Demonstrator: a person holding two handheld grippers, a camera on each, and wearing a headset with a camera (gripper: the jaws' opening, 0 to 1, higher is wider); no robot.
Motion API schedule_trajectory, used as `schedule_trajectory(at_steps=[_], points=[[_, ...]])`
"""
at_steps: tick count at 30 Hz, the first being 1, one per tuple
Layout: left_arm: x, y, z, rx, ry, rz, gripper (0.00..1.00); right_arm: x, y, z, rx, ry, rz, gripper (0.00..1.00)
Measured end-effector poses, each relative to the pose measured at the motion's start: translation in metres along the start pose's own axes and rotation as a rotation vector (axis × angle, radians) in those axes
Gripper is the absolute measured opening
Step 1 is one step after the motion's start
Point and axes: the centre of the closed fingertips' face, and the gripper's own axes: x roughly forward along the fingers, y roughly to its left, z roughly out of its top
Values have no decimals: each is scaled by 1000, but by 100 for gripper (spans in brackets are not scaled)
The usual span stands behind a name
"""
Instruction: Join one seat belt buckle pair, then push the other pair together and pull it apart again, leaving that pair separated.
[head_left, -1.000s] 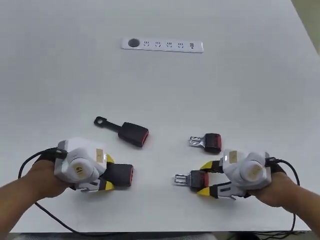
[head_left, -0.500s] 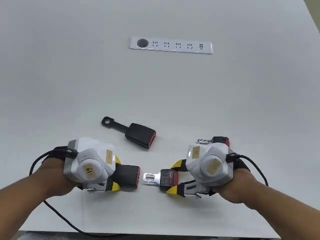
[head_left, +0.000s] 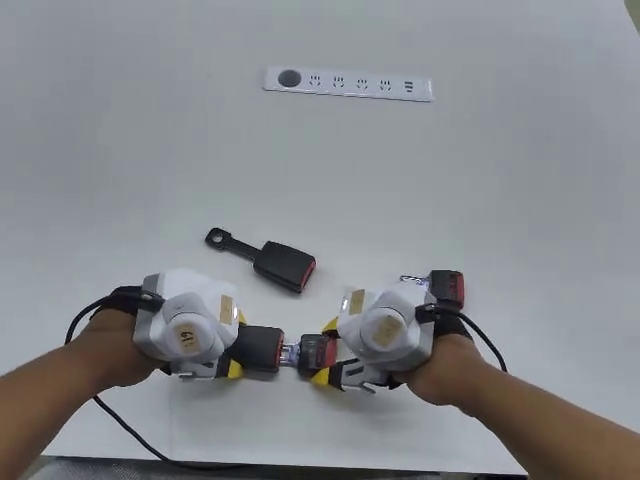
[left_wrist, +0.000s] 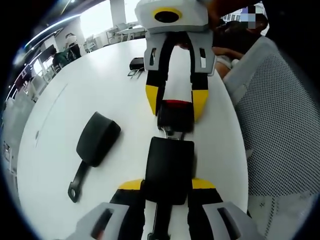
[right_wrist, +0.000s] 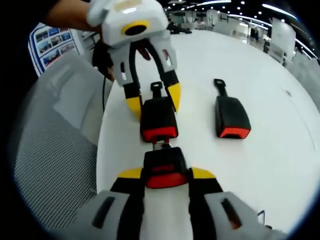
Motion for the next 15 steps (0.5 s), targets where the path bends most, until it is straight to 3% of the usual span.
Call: schedule_trajectory(at_steps=[4,6,15], points=[[0,1,-2,12,-14,-16,32,10,0,10,5,-19,5,33],[1,2,0,22,-9,-23,32,16,3,7,29,-6,-7,33],[1,0,-1,6,-24,-13,32,12,2,5,-6,2,-14,33]])
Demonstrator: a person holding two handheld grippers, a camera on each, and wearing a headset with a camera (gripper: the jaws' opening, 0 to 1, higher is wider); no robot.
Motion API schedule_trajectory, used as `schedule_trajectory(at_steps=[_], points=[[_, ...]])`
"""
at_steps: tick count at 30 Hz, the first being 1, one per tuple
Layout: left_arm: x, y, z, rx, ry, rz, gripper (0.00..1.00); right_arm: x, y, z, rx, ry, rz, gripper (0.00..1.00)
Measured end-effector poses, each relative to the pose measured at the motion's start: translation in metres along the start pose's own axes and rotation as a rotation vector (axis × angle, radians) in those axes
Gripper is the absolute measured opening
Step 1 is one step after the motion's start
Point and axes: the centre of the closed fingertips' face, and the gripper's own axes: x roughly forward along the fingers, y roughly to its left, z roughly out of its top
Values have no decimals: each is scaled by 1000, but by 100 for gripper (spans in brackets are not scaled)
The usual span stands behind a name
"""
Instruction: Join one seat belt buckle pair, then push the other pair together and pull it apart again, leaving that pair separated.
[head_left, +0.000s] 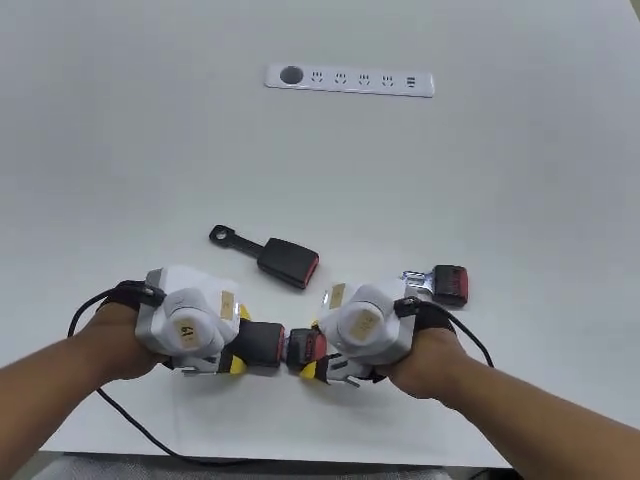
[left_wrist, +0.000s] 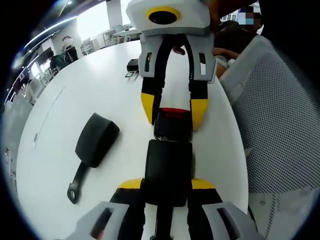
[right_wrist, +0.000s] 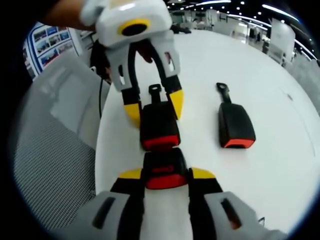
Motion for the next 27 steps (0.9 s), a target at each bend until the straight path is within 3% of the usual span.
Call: schedule_trajectory(at_steps=[6,14,18,27], points=[[0,0,-1,19,-1,-12,32,-2,-2,-1,-10,3,2,33],[0,-2,-1,21,-24,-7,32,-9,-1,-2,24,-39,23,32],[-1,-2,-1,32,-20,-11,32,-9,1,-3,-11,-30,15,32],[-2,-2,-1,20,-53,-27,32,-11,-1,-4,-78,-47,-4,32]])
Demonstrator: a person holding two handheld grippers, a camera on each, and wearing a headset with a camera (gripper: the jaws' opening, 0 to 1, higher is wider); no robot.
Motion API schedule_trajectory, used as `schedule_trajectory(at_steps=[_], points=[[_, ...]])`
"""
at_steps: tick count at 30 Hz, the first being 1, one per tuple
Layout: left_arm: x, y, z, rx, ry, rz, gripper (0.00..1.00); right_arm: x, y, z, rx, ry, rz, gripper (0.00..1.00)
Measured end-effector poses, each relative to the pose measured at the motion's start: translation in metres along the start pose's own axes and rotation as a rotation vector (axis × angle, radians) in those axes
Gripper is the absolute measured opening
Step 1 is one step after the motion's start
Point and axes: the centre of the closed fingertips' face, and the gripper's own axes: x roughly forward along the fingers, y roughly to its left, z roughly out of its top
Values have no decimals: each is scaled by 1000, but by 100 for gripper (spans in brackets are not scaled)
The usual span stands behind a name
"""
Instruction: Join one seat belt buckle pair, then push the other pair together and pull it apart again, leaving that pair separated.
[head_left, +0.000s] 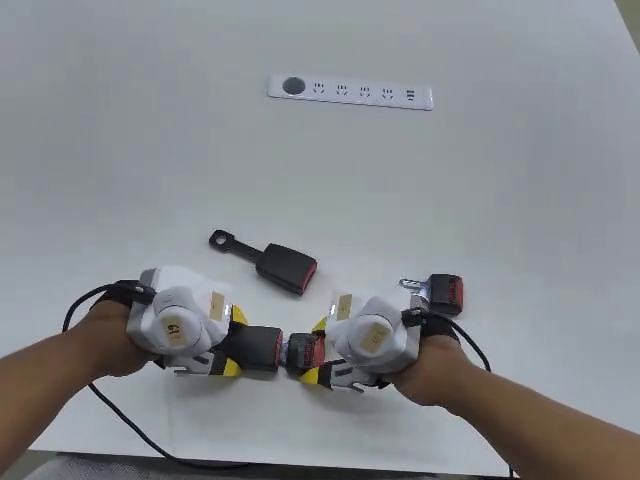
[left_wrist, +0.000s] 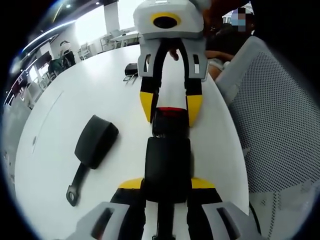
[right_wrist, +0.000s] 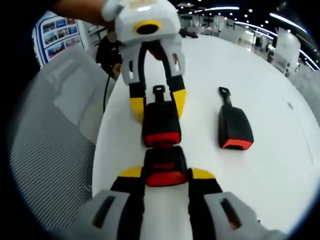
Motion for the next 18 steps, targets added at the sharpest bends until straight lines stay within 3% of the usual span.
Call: schedule_trajectory(at_steps=[9,18], points=[[-2,0,0,-10,-54,-7,32,-2,0,1,1,-79,-20,32],[-2,1,1,-13,-82,-9,32,-1,0,2,1,-101,-33,32]])
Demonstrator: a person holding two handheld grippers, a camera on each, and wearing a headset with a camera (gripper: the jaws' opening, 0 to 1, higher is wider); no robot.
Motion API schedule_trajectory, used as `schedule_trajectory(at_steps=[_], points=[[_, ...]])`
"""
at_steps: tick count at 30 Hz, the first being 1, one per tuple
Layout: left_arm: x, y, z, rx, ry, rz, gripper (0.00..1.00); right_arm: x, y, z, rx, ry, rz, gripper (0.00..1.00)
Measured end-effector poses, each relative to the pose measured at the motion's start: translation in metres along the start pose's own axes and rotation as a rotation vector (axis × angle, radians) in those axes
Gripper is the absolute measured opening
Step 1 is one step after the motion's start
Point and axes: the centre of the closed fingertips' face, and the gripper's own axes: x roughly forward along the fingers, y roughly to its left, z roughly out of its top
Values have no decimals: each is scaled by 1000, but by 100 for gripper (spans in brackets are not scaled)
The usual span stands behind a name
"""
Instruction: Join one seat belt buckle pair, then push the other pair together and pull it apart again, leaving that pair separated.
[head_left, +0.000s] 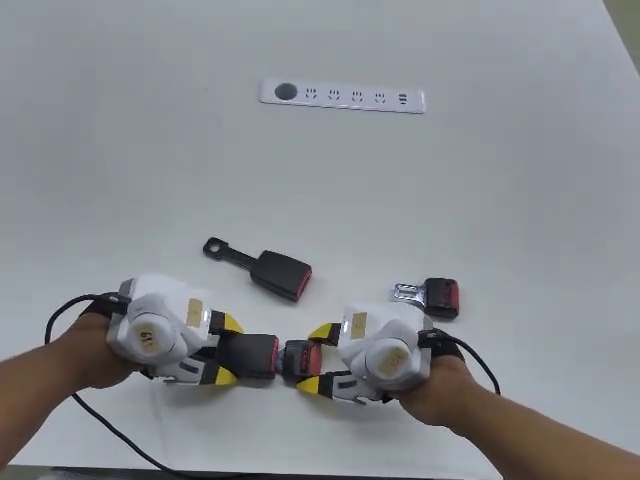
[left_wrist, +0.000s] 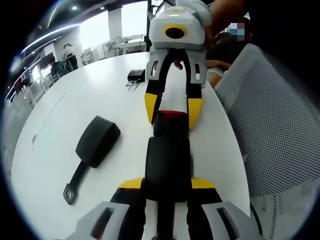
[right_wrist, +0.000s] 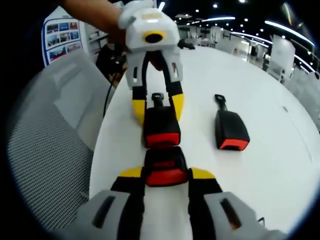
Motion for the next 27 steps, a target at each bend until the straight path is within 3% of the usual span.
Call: schedule_trajectory(at_steps=[27], points=[[1,1,0,12,-52,2,32,-2,0,-1,33,-60,-29,32]])
